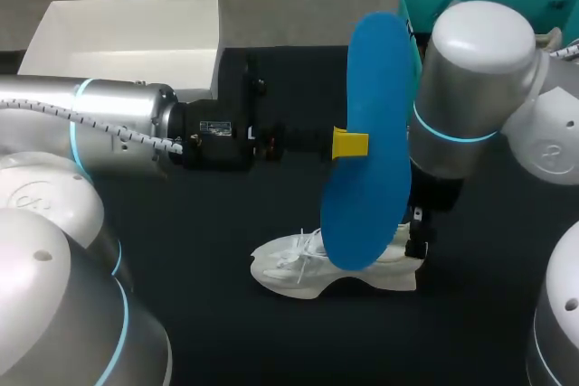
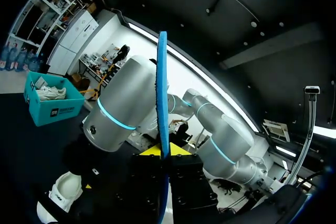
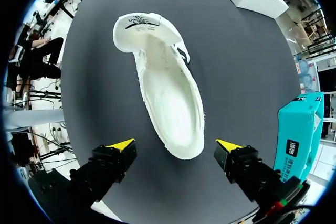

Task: Take the shoe out of the shoebox, open the shoe tongue, remove and reinsert the insole, then place the shoe into the shoebox

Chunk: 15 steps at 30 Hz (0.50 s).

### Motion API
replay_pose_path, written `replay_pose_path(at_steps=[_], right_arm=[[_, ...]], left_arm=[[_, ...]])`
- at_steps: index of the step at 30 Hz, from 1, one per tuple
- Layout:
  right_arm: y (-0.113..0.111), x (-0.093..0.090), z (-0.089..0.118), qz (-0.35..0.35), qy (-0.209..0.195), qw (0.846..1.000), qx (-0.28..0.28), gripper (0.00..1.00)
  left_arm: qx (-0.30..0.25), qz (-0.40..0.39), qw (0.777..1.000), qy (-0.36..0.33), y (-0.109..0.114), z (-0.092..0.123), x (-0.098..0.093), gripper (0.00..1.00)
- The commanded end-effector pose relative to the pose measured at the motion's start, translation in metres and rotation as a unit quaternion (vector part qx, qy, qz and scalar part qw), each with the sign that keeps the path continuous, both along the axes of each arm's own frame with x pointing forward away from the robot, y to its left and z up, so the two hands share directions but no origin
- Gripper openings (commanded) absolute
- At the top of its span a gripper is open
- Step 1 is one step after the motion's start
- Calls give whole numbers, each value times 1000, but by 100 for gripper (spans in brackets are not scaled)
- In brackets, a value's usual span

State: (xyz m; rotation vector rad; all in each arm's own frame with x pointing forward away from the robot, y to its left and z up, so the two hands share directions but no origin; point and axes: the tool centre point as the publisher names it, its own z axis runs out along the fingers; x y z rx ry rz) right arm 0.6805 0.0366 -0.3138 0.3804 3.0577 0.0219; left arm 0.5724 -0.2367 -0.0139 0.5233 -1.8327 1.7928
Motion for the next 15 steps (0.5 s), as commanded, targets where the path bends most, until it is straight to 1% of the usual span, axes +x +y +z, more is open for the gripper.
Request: replay_pose_path(at_steps=[1,7,10,15], right_arm=[[5,0,1,10,1,1000,0,100],[19,10,3,18,-12,1000,6,100],[25,17,1,23,-16,1000,-4,100],[36,26,-7,23,-18,1000,-5,100]], left_arm=[[0,8,1000,1,-2,2,-7,0],[0,8,1000,1,-2,2,-7,0],[0,8,1000,1,-2,2,-7,0],[0,8,1000,1,-2,2,-7,0]])
